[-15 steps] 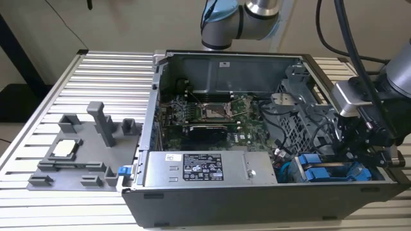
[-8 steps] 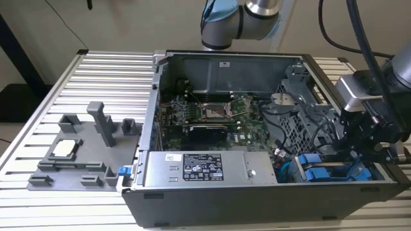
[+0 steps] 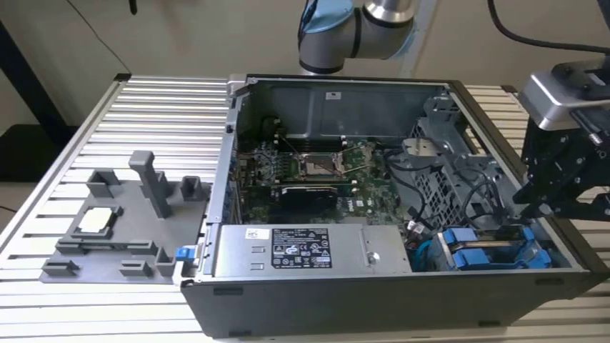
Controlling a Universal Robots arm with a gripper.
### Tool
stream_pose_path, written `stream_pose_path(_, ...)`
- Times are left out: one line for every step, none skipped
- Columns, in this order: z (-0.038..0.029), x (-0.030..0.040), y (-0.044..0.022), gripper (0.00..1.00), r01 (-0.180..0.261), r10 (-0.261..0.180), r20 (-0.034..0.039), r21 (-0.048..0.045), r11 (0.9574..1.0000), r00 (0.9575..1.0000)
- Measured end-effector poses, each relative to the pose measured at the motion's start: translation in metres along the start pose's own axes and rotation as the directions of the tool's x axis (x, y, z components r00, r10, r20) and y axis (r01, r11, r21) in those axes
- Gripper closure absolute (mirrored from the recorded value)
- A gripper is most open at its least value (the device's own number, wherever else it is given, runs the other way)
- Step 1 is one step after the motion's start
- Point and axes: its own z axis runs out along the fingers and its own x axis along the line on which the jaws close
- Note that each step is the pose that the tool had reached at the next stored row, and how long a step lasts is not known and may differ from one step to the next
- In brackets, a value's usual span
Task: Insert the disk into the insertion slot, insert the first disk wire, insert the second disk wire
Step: 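Insert the first disk wire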
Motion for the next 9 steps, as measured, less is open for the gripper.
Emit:
stream_pose_path(-0.0045, -0.0004, -0.0003, 0.73, 0.000, 0.000, 0.0000, 0.0000, 1.0000, 1.0000)
stream_pose_path(-0.0074, -0.0007, -0.0005, 0.73, 0.000, 0.000, -0.0001, 0.0000, 1.0000, 1.0000)
stream_pose_path(-0.0080, -0.0008, -0.0006, 0.73, 0.000, 0.000, 0.0000, 0.0000, 1.0000, 1.0000)
stream_pose_path(-0.0079, -0.0008, -0.0006, 0.73, 0.000, 0.000, 0.0003, 0.0000, 1.0000, 1.0000)
stream_pose_path(-0.0080, -0.0008, -0.0006, 0.73, 0.000, 0.000, 0.0004, 0.0000, 1.0000, 1.0000)
stream_pose_path(-0.0081, -0.0008, -0.0006, 0.73, 0.000, 0.000, 0.0003, 0.0000, 1.0000, 1.0000)
stream_pose_path(-0.0081, -0.0008, -0.0006, 0.73, 0.000, 0.000, 0.0003, 0.0000, 1.0000, 1.0000)
stream_pose_path(-0.0083, -0.0013, -0.0006, 0.73, 0.000, 0.000, 0.0000, 0.0000, 1.0000, 1.0000)
stream_pose_path(-0.0082, -0.0022, -0.0006, 0.73, 0.000, 0.000, 0.0000, 0.0000, 1.0000, 1.0000)
